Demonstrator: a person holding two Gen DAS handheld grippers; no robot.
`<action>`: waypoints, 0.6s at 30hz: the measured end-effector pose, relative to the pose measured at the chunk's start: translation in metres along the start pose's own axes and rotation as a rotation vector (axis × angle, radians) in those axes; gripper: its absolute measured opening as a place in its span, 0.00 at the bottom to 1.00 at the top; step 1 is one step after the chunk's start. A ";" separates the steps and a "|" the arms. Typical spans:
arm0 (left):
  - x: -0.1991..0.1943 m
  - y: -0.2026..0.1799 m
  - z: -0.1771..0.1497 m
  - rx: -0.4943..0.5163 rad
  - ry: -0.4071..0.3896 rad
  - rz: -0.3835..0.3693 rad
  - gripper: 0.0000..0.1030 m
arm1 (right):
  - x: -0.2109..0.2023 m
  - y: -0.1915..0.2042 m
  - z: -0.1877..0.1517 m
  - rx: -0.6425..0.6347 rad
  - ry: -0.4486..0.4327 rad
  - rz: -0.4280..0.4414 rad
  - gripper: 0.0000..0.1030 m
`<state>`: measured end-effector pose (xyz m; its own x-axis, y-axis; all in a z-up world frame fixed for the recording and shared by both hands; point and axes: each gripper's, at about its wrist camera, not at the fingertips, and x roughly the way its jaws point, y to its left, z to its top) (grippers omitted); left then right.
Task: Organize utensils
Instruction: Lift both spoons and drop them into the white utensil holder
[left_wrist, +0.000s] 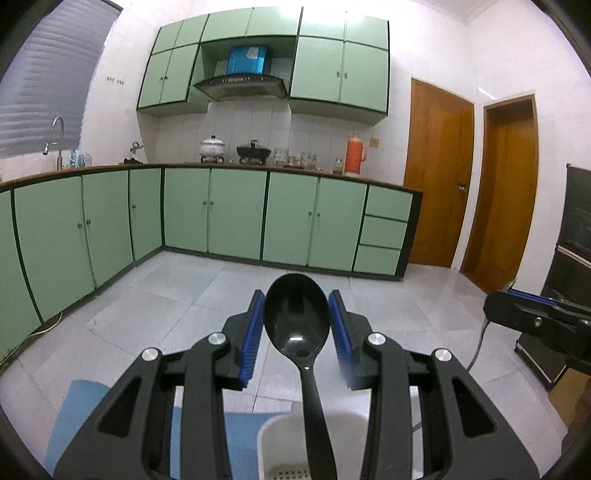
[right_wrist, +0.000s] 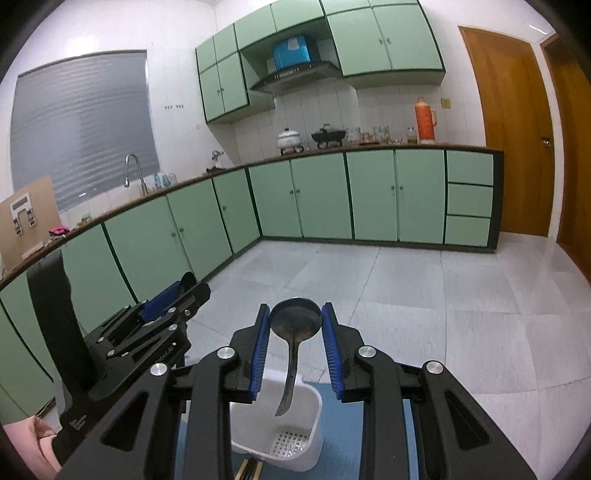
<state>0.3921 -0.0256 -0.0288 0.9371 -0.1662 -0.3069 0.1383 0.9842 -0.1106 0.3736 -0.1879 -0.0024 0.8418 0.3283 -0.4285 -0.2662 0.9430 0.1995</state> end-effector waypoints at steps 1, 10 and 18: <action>0.000 0.002 -0.004 0.001 0.010 -0.003 0.33 | 0.003 0.001 -0.003 -0.003 0.011 0.004 0.27; -0.024 0.012 -0.015 -0.011 0.031 -0.009 0.59 | 0.001 0.007 -0.025 -0.026 0.044 0.020 0.37; -0.087 0.010 -0.026 0.002 0.053 -0.003 0.83 | -0.054 0.010 -0.057 -0.048 -0.014 -0.025 0.65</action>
<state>0.3039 -0.0026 -0.0284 0.9186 -0.1716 -0.3561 0.1415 0.9839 -0.1091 0.2992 -0.1933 -0.0275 0.8549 0.3041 -0.4202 -0.2670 0.9525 0.1463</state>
